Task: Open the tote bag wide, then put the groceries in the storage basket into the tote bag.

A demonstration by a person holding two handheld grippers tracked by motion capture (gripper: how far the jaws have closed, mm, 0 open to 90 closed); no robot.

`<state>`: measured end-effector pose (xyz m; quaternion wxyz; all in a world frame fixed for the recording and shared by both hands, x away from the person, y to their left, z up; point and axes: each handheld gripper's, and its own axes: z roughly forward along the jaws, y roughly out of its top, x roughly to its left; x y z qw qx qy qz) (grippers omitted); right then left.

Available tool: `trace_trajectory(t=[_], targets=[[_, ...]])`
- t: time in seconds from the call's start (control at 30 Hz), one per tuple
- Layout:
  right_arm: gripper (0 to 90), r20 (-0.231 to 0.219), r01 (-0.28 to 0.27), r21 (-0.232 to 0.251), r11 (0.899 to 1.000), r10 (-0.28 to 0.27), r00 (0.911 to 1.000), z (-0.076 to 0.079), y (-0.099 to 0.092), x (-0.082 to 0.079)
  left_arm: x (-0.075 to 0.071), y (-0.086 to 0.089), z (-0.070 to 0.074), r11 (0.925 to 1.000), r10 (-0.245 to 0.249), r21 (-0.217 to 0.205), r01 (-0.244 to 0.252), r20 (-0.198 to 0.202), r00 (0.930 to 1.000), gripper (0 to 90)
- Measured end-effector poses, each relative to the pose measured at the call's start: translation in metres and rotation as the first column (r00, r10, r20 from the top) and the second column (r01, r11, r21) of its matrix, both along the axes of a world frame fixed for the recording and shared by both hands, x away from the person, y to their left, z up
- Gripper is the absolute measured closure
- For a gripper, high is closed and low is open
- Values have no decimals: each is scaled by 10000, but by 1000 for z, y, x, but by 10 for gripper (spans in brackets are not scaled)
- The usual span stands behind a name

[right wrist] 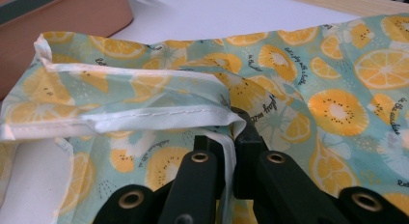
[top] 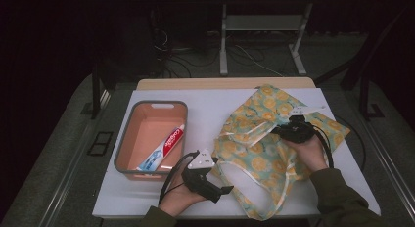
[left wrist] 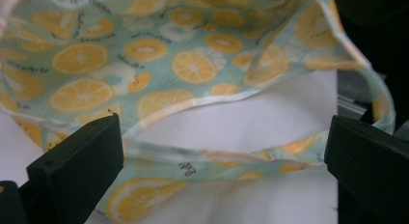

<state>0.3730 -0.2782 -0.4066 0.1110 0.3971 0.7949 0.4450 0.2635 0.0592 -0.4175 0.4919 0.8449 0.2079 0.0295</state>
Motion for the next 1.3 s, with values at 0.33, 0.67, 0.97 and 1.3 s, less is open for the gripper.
trace_trajectory(t=[0.33,0.67,0.97,1.3], targets=[[881,-48,-1,18,10000,1,10000,-1,-1,1,9,7,30,9985,-289,-455,289,-5,9996,0],[881,-96,-85,9,10000,85,9999,-2,-1,2,27,21,49,9997,219,-130,-217,179,9996,0],[881,-74,-89,-7,10000,89,9999,0,-3,0,50,51,65,9926,1158,277,-1183,792,9901,0],[881,-50,-58,-7,10000,58,10000,0,-5,-1,66,121,60,9496,3054,423,-3107,1003,9469,0]])
